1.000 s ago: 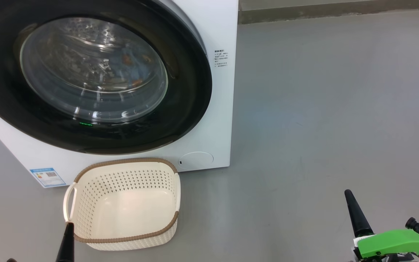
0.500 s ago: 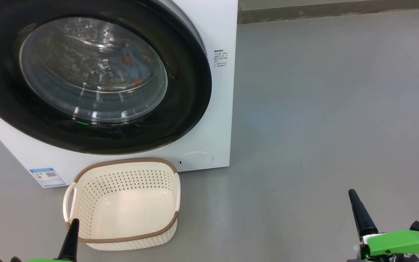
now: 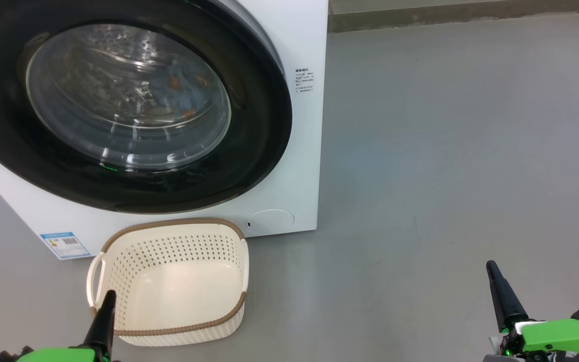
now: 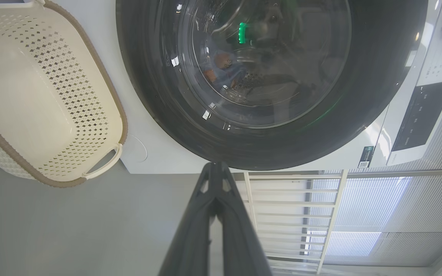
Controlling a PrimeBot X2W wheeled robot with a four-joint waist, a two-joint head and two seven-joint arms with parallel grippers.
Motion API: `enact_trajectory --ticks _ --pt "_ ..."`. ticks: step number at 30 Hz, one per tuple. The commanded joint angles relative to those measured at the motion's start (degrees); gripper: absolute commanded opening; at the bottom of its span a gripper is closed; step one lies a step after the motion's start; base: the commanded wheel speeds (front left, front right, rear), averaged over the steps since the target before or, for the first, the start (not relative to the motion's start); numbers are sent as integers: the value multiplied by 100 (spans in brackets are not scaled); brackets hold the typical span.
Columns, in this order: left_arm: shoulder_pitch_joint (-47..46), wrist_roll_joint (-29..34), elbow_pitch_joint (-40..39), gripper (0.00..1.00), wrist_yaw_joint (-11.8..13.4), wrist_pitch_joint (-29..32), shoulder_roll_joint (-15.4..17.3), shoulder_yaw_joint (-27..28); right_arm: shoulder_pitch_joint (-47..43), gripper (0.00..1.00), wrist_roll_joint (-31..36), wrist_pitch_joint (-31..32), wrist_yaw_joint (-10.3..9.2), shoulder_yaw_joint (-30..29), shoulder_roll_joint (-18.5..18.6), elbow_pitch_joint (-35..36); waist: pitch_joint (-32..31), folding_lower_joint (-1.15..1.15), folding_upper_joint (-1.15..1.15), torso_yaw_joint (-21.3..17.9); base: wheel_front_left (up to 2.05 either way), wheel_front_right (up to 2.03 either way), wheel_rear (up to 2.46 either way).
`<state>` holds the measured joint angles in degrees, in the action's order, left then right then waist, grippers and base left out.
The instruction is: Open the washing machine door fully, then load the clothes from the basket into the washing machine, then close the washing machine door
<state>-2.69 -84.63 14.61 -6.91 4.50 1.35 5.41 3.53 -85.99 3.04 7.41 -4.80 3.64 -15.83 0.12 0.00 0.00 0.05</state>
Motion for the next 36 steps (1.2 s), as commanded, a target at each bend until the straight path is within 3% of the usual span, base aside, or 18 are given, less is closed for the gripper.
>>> enact_trajectory --ticks 1,10,36 --pt "-261 -163 -96 0 -46 49 144 135 249 0 -179 64 8 57 42 172 0 0 0 0 0 0 0" --pt "-359 -749 -47 0 -58 200 153 113 260 0 -746 219 8 -17 37 181 2 0 0 -5 0 0 0" --pt "-359 -752 -47 0 -58 200 153 113 263 0 -714 252 8 -57 9 179 2 0 0 -5 0 0 0"
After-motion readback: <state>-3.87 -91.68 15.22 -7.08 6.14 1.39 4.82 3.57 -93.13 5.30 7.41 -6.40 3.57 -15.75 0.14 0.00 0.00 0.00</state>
